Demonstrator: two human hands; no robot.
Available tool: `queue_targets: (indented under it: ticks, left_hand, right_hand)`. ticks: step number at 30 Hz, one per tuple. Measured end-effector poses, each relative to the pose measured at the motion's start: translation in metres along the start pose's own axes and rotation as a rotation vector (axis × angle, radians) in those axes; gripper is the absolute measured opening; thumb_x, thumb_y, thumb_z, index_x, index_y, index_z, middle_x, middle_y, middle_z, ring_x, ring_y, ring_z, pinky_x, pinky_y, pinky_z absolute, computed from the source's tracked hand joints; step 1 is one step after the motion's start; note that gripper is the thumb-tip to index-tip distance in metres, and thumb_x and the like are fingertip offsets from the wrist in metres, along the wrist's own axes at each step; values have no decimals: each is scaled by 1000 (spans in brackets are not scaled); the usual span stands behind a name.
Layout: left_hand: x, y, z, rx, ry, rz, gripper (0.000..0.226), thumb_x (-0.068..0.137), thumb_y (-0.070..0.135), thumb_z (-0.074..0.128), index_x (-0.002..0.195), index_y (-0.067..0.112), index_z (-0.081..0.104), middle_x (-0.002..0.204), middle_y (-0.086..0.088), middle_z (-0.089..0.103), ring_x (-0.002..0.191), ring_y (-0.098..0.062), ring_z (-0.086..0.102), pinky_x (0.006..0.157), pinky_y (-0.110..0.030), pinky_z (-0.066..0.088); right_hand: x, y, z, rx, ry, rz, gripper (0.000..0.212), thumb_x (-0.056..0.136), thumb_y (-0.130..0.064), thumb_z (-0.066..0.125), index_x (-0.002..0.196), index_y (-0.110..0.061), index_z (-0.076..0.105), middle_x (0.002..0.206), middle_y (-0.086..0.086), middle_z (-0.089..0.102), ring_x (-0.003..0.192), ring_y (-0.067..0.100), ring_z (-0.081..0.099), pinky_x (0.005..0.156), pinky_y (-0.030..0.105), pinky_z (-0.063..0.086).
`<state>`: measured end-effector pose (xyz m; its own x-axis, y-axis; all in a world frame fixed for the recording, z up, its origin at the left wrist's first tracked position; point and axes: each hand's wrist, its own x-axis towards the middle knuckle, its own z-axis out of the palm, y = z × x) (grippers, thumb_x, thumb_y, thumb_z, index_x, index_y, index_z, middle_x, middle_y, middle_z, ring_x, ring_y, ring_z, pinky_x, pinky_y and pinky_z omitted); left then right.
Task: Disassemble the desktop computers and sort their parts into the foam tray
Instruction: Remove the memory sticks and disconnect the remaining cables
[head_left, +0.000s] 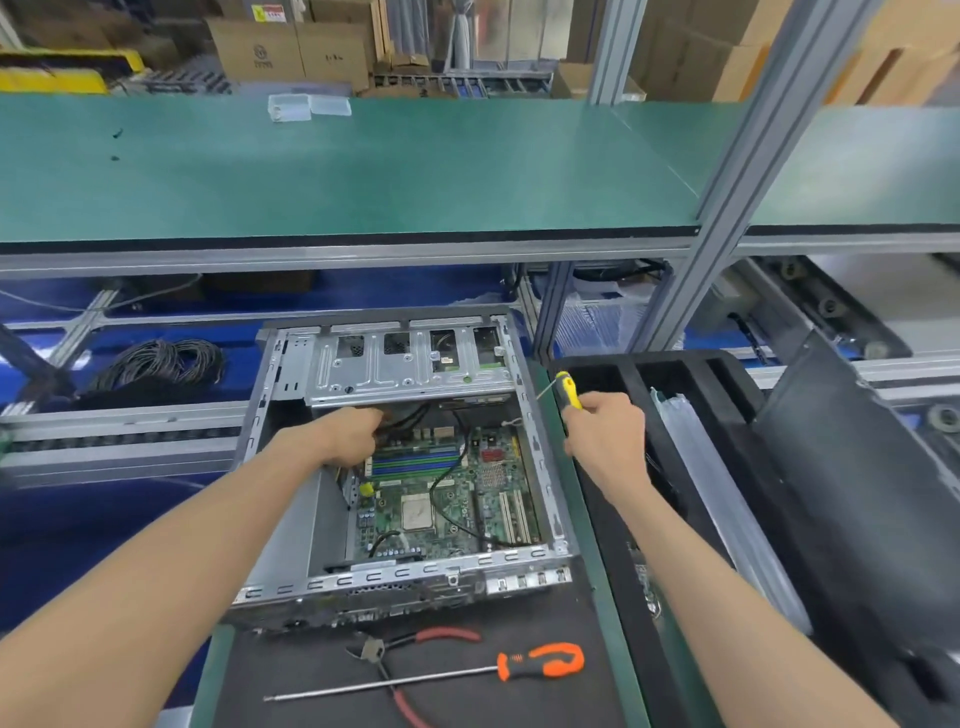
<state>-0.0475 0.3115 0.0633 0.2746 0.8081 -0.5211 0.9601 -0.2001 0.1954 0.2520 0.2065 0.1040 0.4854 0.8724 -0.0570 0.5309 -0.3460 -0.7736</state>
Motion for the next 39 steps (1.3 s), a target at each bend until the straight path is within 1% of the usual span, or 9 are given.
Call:
queue_targets:
  ticks: [4,8,14,18,22,26,33,36,39]
  left_hand:
    - [0,-12,4,11,17,-59,44,95,2,38,137,8,49,134,-17,57,106,-29,57,74,-31,47]
    - [0,-10,7,-20,82,-68,54,96,0,39,149,10,45,139,-17,56,118,-34,57,77,-28,44]
    - [-2,-8,7,-40,91,-73,55,95,0,39,149,11,46,139,-17,56,117,-33,58,72,-25,44]
    - [-2,-6,5,-38,80,-79,59,93,0,37,151,14,43,142,-16,53,93,-26,57,53,-22,44]
    - [-3,-6,5,-26,78,-92,58,94,-1,38,150,13,43,139,-17,55,90,-27,61,56,-25,51]
    - [-4,-6,5,7,90,-104,36,97,3,44,131,3,52,130,-17,58,104,-29,58,71,-29,44]
    - [-6,-10,4,-84,51,-90,21,95,-4,42,102,14,51,101,-6,54,82,-19,52,52,-22,36]
    - [-5,-7,3,-75,49,-97,31,95,-5,39,110,11,62,110,-7,59,90,-19,54,64,-22,40]
    - [-7,-5,2,-82,58,-120,33,101,5,38,125,3,60,126,-15,60,108,-28,59,74,-27,42]
  right_hand:
    - [-9,47,7,-25,-71,204,28,87,-19,69,61,-11,61,64,5,63,62,25,53,64,36,48]
    - [-32,77,14,-94,-197,266,31,85,-6,58,63,-25,69,77,1,68,78,24,66,71,35,54]
    - [-49,95,19,-188,-317,292,10,78,-1,61,78,-3,71,76,15,71,64,31,72,67,41,62]
    - [-49,97,17,-280,-352,253,5,74,-5,63,73,-9,65,74,8,63,63,27,68,66,38,62]
    - [-47,98,14,-307,-382,241,16,69,-20,61,79,-10,68,84,11,64,73,32,67,73,45,61]
    - [-36,94,10,-188,-278,267,21,83,-34,74,81,-14,70,89,13,69,85,31,69,80,44,59]
    - [-9,63,0,-101,-250,172,10,93,-18,64,90,-11,71,96,10,72,98,29,66,90,43,56]
    - [-8,64,0,-200,-219,137,15,93,-16,62,105,-13,72,102,7,71,100,25,64,88,36,52]
    - [-12,53,4,-100,15,35,18,94,-18,61,109,-16,70,95,-2,71,89,17,62,78,29,44]
